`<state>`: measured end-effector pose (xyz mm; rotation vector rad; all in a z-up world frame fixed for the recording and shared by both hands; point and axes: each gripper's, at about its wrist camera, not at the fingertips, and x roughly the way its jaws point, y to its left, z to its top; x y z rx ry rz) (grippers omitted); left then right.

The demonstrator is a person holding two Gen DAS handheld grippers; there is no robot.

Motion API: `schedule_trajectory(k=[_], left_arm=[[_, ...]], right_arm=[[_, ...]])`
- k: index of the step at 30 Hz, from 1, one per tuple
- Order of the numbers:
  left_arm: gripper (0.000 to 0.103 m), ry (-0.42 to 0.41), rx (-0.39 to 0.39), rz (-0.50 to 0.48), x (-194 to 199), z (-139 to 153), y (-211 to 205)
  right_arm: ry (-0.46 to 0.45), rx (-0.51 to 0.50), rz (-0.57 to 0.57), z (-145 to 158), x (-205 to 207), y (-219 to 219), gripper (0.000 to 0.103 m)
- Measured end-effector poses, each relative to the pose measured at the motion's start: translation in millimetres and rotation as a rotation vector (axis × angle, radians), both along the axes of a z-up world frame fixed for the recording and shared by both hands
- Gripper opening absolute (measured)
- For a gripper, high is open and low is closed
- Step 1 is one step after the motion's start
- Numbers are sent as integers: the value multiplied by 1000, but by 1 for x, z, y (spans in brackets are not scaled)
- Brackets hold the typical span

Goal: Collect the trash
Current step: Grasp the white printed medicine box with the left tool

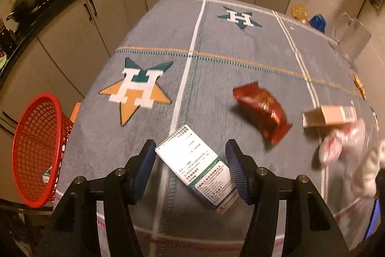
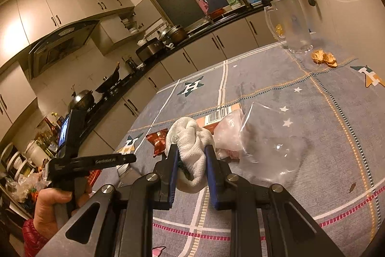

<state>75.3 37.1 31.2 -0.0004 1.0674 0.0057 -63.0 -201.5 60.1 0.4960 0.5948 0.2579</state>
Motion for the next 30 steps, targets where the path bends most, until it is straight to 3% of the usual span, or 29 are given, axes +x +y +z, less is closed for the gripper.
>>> schedule_trajectory(k=[8, 13, 15, 18, 20, 30], left_arm=[[60, -49, -53, 4, -22, -6, 9], [49, -70, -18, -34, -41, -10, 8], [49, -32, -19, -40, -46, -18, 8], [48, -56, 17, -59, -57, -22, 7], [33, -70, 11, -68, -63, -20, 6], [34, -166, 27, -92, -80, -5, -7]], right_arm=[[-1, -13, 7, 0, 2, 3, 24], [-6, -23, 28, 1, 1, 8, 24], [-8, -29, 37, 1, 2, 10, 24], [-14, -38, 43, 1, 3, 11, 24], [-11, -45, 50, 0, 3, 13, 24], [-50, -92, 108, 3, 2, 26, 24]])
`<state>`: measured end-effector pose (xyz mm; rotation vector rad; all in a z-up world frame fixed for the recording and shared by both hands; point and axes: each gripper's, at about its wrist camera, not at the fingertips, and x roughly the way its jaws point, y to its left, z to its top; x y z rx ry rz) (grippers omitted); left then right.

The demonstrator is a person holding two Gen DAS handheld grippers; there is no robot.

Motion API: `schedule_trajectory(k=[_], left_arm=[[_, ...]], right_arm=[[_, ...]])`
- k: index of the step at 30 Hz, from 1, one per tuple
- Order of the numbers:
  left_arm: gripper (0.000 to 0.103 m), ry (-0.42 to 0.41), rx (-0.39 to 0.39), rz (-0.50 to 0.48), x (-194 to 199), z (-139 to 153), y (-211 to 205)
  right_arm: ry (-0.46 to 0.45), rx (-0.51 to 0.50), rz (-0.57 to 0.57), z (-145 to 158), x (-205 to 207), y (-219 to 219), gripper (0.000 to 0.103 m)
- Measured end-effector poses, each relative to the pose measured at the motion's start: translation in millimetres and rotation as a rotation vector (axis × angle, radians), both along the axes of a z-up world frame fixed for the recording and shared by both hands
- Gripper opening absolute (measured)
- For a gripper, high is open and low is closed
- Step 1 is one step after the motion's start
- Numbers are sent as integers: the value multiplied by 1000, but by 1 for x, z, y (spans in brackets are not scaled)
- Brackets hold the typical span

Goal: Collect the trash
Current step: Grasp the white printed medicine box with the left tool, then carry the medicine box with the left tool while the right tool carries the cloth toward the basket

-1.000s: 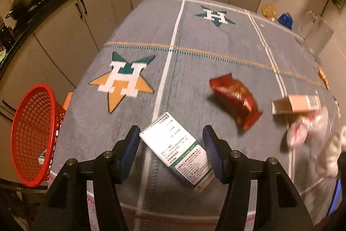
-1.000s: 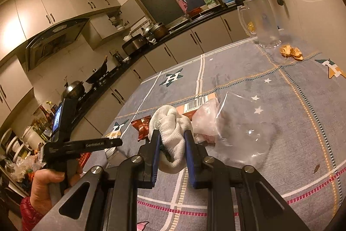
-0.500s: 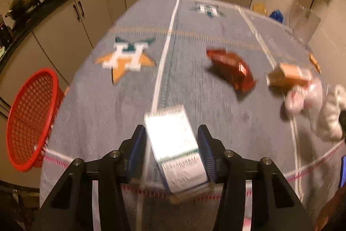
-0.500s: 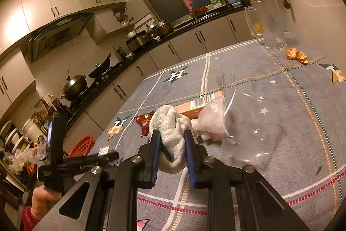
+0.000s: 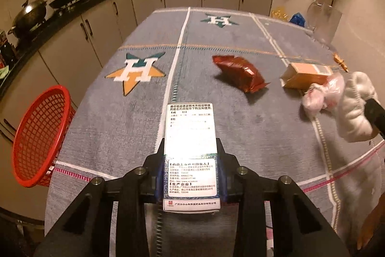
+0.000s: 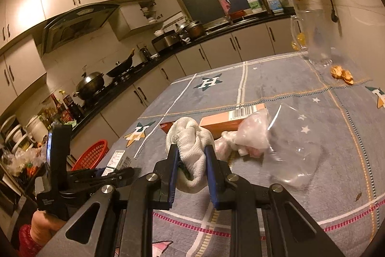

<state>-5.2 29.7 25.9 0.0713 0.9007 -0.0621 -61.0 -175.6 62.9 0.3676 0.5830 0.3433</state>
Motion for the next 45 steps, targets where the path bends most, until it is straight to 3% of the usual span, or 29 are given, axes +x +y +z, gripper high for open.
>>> schedule_trajectory(k=[7, 24, 45], left_arm=[[34, -23, 17, -42, -7, 2, -18], [34, -57, 35, -54, -17, 5, -16], [34, -96, -20, 2, -29, 20, 25]], right_arm=[[-4, -21, 18, -1, 0, 5, 24], [0, -60, 55, -5, 3, 14, 24], [102, 97, 174, -2, 10, 31, 24]])
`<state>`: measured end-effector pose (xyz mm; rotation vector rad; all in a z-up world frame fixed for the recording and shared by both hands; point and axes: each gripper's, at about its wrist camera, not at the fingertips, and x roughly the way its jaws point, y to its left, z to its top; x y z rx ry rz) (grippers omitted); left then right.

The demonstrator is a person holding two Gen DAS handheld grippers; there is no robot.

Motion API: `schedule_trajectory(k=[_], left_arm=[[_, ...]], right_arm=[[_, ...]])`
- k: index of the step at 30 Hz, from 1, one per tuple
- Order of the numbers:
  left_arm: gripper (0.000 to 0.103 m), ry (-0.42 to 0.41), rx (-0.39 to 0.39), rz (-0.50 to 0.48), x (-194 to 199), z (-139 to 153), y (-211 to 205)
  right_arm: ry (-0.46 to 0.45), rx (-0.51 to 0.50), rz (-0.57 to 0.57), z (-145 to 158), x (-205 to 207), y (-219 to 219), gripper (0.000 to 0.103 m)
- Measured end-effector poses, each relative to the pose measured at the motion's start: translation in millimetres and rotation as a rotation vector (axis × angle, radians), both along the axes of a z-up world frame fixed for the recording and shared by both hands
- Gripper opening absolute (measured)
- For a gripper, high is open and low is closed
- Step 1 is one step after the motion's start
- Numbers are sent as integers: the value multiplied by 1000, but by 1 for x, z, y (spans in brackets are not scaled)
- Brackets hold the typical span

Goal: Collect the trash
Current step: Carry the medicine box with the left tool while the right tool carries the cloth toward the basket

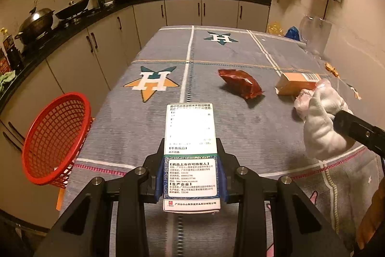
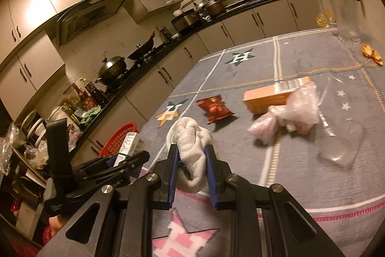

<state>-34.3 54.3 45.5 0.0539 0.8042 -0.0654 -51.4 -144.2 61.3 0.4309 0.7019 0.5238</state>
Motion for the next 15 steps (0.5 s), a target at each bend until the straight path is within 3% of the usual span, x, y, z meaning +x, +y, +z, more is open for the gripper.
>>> schedule_trajectory(k=[15], left_arm=[[34, -32, -67, 122, -7, 10, 77]], right_arm=[[14, -44, 130, 25, 10, 78, 24]])
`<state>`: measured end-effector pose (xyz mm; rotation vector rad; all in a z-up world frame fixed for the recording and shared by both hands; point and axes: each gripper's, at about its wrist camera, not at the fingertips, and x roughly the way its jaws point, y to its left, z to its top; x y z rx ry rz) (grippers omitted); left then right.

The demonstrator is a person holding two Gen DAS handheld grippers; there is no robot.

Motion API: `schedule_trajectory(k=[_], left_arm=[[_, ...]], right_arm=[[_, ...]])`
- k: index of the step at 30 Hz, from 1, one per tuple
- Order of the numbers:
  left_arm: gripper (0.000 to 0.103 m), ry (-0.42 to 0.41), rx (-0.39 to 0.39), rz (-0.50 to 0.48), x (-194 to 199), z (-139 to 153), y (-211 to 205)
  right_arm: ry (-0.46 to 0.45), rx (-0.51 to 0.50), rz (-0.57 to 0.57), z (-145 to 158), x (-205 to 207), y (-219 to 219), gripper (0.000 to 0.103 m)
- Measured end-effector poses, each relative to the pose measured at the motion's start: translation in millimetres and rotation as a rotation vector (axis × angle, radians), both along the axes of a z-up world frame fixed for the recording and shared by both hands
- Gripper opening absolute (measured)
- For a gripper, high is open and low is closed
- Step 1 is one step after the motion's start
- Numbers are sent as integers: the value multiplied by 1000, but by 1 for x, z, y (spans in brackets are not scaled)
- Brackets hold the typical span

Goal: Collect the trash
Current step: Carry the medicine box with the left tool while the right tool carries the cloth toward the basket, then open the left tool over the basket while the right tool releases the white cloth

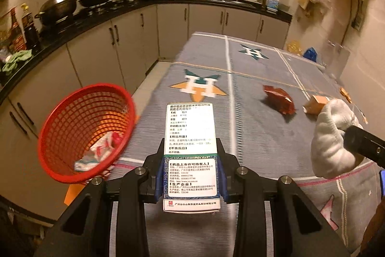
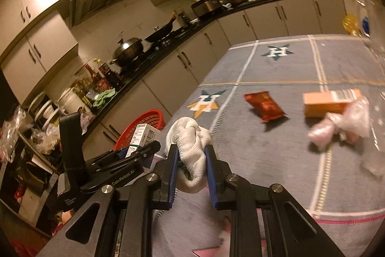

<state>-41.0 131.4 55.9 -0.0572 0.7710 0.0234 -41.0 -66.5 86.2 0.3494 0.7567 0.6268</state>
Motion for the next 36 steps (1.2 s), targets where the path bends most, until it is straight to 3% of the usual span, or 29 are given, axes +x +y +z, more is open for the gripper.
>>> schedule_trajectory(k=[16, 25, 36], left_arm=[[34, -17, -41, 160, -4, 2, 95], [34, 2, -55, 274, 4, -7, 158], [34, 65, -86, 312, 18, -35, 188]], right_arm=[[0, -64, 161, 10, 29, 105, 24], [35, -45, 234, 10, 63, 166, 24], [104, -81, 253, -18, 104, 229, 26]])
